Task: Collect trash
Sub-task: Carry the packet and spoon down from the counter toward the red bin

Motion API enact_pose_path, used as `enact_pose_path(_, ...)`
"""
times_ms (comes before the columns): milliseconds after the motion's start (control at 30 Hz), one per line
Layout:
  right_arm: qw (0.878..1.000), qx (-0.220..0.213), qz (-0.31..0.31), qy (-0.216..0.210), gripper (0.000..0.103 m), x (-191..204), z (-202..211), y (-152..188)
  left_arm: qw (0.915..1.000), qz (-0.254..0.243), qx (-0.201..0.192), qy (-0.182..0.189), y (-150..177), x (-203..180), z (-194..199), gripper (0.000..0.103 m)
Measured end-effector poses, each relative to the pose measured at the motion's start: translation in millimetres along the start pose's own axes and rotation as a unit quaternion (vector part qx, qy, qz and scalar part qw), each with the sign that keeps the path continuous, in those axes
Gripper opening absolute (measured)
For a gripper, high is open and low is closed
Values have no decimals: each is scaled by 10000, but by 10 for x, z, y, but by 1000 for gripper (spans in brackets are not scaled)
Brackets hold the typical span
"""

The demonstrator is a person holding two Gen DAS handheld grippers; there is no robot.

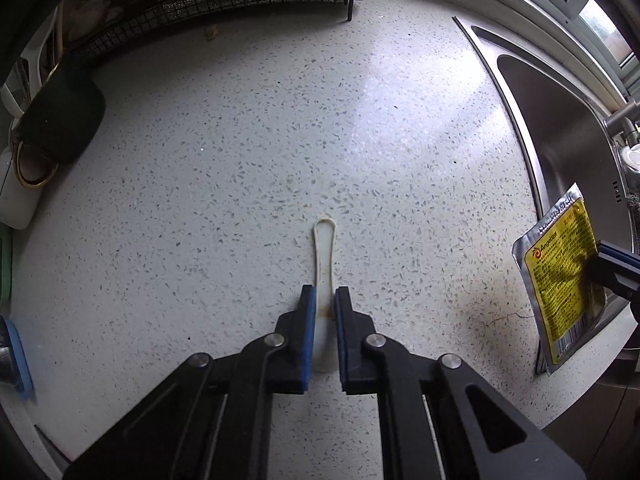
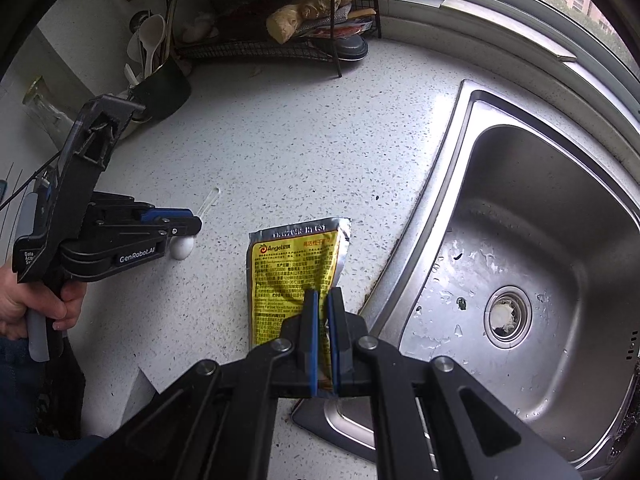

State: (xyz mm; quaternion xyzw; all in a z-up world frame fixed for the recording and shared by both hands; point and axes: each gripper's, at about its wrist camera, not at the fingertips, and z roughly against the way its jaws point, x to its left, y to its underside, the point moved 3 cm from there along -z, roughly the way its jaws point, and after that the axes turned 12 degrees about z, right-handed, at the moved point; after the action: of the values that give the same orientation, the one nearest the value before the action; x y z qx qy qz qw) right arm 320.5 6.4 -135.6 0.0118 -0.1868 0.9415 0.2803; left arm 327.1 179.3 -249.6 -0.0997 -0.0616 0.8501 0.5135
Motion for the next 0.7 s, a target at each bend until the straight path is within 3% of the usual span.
enact_pose_path(467, 9998, -215, -31, 36, 4, 57, 223, 130, 9977, -597, -229, 206, 430, -356, 563, 8)
enact_pose_path(700, 9989, -428, -114, 128, 4, 62, 482, 335, 9944, -894, -367, 420, 757, -713, 883, 8)
